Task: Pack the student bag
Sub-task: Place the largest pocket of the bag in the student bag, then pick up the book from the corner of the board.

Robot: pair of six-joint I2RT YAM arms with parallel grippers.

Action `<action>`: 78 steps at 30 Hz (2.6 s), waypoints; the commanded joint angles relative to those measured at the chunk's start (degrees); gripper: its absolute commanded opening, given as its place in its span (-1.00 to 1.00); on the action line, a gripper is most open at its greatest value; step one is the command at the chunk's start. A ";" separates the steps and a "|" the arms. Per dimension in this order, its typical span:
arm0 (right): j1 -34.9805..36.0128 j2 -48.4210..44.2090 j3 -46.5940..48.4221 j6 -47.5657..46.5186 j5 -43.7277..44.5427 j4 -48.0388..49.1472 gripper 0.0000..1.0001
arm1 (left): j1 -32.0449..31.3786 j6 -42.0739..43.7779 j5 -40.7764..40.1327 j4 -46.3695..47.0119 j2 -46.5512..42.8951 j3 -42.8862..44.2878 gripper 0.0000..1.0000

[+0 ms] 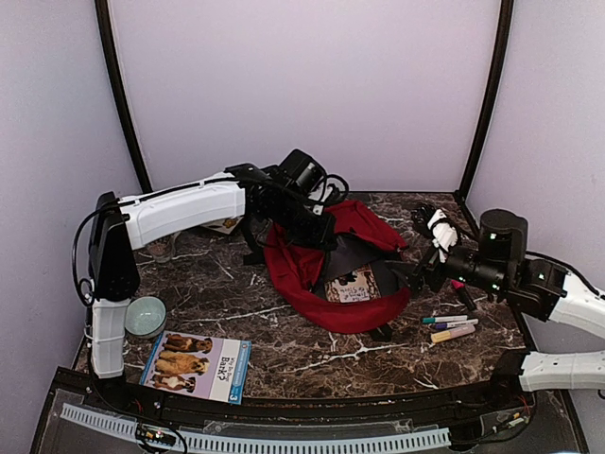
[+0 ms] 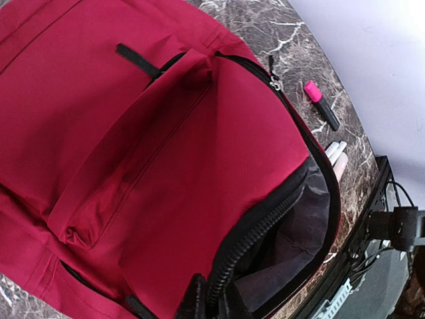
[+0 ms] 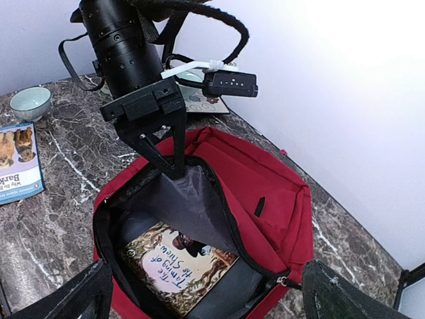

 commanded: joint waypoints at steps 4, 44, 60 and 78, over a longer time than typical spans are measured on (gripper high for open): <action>0.28 -4.66 -3.60 9.98 2.72 -1.56 1.00 | 2.58 -4.11 -1.71 0.31 -2.76 -2.58 -0.67; 1.22 26.74 23.15 40.64 -19.20 -2.60 1.00 | 5.02 -16.31 -20.02 -35.26 -40.89 -30.22 0.68; 16.33 59.57 41.84 46.97 -27.69 -5.34 0.96 | 3.62 -26.04 -3.24 -26.90 -64.50 -62.85 -0.17; 17.78 88.61 68.40 53.58 -31.64 -14.44 0.92 | 0.62 -28.28 5.33 -20.14 -76.62 -84.46 -0.47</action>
